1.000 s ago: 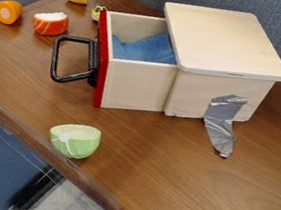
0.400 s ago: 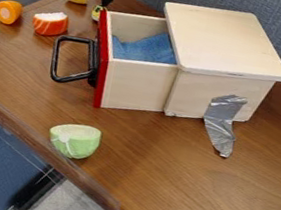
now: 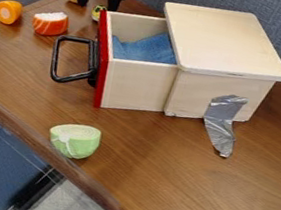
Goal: Put the yellow turtle inside the drawer
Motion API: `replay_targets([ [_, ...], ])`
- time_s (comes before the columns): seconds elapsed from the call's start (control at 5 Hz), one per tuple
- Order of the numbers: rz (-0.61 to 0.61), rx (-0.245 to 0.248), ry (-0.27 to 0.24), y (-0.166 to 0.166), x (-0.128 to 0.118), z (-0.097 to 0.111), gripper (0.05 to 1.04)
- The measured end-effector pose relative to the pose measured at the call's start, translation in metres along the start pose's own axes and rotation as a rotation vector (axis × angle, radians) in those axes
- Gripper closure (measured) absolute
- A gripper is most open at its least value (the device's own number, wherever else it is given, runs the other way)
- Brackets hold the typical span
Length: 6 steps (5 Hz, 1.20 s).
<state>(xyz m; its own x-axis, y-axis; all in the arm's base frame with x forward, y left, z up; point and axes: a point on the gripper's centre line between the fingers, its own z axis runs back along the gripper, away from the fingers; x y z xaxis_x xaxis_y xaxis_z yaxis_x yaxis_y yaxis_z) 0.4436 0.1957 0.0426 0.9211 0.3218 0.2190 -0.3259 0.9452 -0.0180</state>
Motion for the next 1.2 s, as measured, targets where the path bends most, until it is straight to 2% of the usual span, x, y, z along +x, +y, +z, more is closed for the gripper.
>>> replay_targets([
  [0.4, 0.053, 0.017, -0.039, 0.004, 0.01, 0.009, 0.083],
  [0.8, 0.15, 0.026, -0.007, 0.011, 0.012, -0.007, 0.083],
  [1.0, 0.176, 0.034, -0.001, 0.015, 0.011, -0.006, 0.129],
  [1.2, 0.195, 0.043, 0.023, 0.016, 0.002, -0.019, 0.413],
])
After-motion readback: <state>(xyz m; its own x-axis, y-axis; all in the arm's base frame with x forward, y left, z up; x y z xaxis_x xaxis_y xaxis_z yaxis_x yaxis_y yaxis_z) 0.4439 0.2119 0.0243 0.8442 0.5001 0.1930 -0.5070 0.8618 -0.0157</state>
